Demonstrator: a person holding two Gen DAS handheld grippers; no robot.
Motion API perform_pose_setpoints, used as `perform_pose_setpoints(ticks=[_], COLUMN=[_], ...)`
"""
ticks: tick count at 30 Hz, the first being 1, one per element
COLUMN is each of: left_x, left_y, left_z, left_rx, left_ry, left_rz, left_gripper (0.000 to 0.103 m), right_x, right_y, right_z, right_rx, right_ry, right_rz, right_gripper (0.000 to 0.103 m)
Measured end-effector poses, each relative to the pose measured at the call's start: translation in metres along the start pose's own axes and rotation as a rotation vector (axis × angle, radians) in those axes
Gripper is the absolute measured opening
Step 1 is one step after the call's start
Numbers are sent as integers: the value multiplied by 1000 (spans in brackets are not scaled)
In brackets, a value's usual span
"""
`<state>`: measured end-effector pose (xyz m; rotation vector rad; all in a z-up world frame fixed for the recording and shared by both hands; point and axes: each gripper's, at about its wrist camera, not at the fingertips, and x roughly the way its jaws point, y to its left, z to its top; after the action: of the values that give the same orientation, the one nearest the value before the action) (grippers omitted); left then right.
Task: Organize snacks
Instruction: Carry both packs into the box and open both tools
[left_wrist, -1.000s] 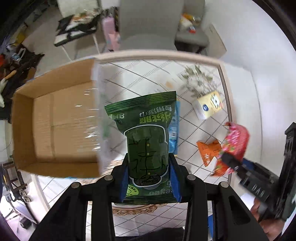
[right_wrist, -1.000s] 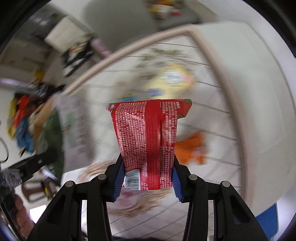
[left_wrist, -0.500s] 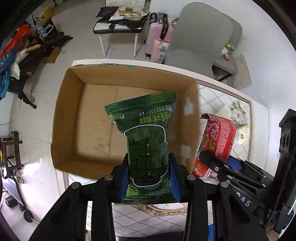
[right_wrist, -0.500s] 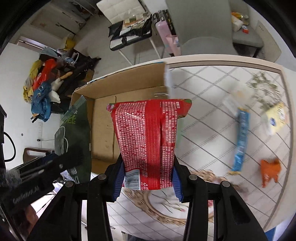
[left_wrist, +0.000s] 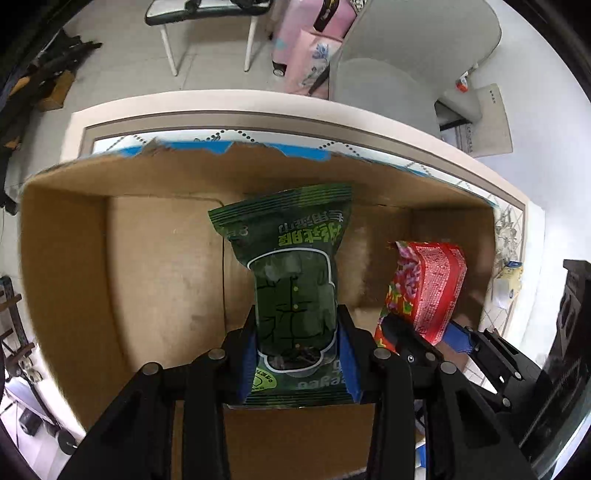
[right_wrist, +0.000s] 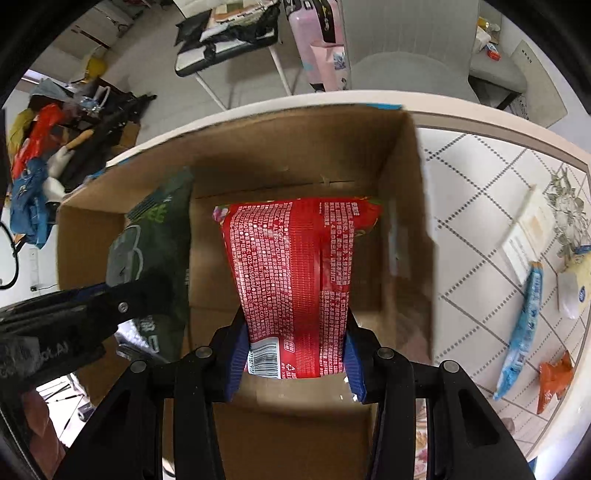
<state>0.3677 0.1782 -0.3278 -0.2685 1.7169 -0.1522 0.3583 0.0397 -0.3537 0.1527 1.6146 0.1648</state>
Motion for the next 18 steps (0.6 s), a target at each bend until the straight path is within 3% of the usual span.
perform_pose_setpoints(ticks=[5,9,13,16,17,18], left_x=[21,28,16,4,-3,-8], left_y=[-1,-5,-10,-5,-4,-4], left_z=[12,13,4,-4,-10,-15], left_rx=[44,48,85,87,81,79], left_ry=[40,57,20,-2,-18,-31], left_rz=[-24,58,112,116,117,129], left_gripper=[35,36,38,54,61,66], right_x=[12,19,13,0,-5,-11], right_y=[10,11,9,13,15,15], right_z=[9,13,11,5,2,-2], right_rx=[-12,-21,-16,-32,-37,-38], right_ry=[-10,-11,-2,-16,-19,-23], right_rz=[-18,-30,-27,-60,-60,-62], right_gripper=[47,50,55,65,75,78])
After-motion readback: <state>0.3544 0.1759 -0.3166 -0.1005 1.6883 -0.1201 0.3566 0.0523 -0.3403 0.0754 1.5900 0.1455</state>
